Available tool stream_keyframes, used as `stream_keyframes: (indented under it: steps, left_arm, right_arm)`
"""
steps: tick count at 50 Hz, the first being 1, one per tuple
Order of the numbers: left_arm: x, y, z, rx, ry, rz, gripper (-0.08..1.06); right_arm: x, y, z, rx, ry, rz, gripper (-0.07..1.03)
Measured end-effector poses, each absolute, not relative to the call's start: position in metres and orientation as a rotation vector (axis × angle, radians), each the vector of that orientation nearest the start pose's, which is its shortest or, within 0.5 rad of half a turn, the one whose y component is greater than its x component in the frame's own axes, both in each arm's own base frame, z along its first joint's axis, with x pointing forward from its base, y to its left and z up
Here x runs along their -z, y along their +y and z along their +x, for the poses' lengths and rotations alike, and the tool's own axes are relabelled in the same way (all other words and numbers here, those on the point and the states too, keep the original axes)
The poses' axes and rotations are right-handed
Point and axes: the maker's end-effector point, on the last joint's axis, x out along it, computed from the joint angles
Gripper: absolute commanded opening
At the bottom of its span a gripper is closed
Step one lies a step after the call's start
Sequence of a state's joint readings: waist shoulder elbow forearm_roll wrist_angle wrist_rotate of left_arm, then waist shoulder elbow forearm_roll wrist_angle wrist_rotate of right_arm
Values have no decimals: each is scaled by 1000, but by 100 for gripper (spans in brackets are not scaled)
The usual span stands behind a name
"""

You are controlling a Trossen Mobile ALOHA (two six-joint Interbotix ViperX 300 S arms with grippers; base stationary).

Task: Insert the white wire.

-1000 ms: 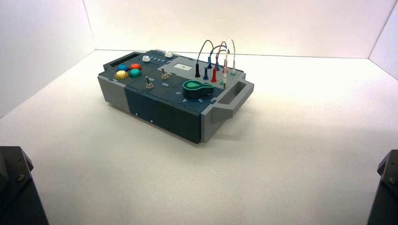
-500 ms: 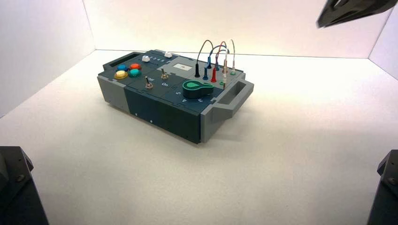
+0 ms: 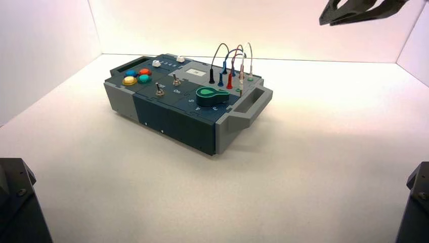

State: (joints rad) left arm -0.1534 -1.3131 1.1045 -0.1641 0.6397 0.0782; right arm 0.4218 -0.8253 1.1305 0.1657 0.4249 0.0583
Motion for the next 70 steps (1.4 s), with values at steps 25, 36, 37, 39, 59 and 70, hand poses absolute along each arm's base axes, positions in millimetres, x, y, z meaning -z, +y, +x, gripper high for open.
stream_keyframes:
  steps: [25, 36, 37, 39, 59, 70]
  left_arm:
    - [-247, -45, 180, 225, 454, -70, -3]
    - [-247, -45, 180, 226, 456, -71, -3]
    - [-247, -45, 180, 226, 456, -70, -3]
    - [-246, -45, 180, 225, 457, -69, -3]
    - [-244, -43, 182, 213, 469, -74, -3]
    - [-244, -42, 183, 207, 472, -74, -3]
  right_arm:
    - [-112, 141, 219, -440, 954, -1, 37]
    - [-109, 154, 224, -465, 964, -19, 46]
    - [-110, 155, 225, -468, 958, -19, 46]
    - [-111, 157, 226, -473, 949, -19, 46]
    - [-112, 179, 228, -529, 920, -38, 46]
    - [-112, 195, 227, -564, 928, -49, 50]
